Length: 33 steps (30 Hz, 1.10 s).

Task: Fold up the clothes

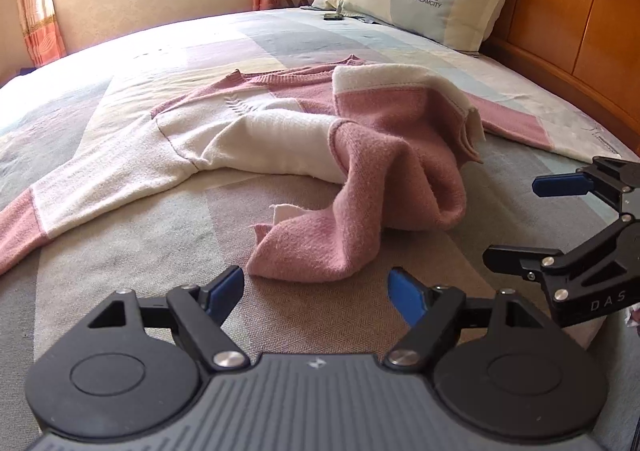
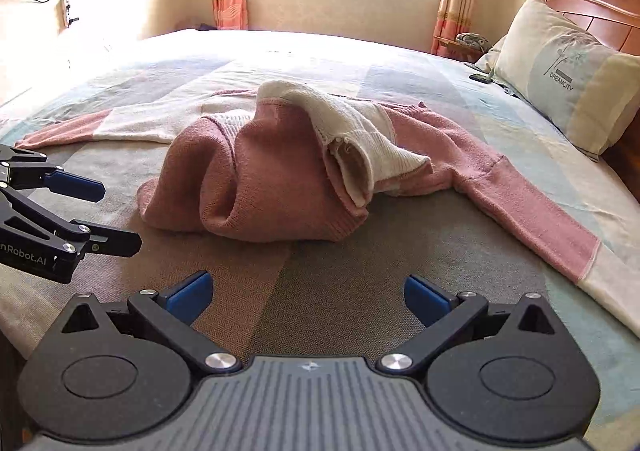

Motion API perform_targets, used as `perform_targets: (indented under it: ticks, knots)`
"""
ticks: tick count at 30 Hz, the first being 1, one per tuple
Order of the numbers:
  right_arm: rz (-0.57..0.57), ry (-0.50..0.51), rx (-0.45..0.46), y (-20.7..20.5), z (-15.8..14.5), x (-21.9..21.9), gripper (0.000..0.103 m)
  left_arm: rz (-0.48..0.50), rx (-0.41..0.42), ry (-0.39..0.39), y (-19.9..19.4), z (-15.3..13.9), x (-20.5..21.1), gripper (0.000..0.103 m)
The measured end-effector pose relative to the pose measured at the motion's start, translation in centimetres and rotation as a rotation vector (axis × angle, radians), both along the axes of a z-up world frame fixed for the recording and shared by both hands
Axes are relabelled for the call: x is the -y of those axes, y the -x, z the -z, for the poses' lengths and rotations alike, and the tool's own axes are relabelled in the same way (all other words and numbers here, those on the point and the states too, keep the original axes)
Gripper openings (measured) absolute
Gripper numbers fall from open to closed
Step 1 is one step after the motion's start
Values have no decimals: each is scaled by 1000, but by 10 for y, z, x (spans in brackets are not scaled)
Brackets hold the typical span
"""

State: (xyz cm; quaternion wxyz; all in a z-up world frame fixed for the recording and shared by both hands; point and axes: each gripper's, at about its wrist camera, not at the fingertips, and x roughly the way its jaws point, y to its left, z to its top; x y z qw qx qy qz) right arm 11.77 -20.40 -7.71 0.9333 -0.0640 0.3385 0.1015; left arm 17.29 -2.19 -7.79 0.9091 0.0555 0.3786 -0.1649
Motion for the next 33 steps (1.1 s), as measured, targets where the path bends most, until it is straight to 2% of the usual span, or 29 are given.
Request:
perform_targets:
  ticks: [4, 7, 10, 17, 20, 22, 24, 27, 33]
  knots:
    - [-48, 9, -33, -23, 13, -8, 103, 57, -7, -22, -20, 6, 8, 79]
    - [-114, 85, -42, -44, 20, -20, 103, 46, 19, -13, -33, -1, 3, 79]
    - [-156, 120, -25, -60, 15, -23, 103, 35, 54, 6, -47, -12, -6, 79]
    - [-246, 91, 112, -85, -23, -21, 103, 6, 123, 50, -87, -30, -30, 82]
    - [-259, 53, 155, -102, -30, -22, 103, -38, 110, 30, -119, -26, -37, 83]
    - [-233, 24, 143, -115, -29, -21, 103, -63, 87, 20, -136, -18, -38, 83]
    - [-214, -47, 108, -112, -28, -16, 103, -77, 64, 5, -146, -8, -38, 82]
    - [-224, -160, 62, -89, -23, -6, 103, -85, 44, 8, -136, -5, -44, 83]
    - [-237, -170, 11, -45, -15, 22, 103, -102, 4, 12, -118, 1, -57, 81]
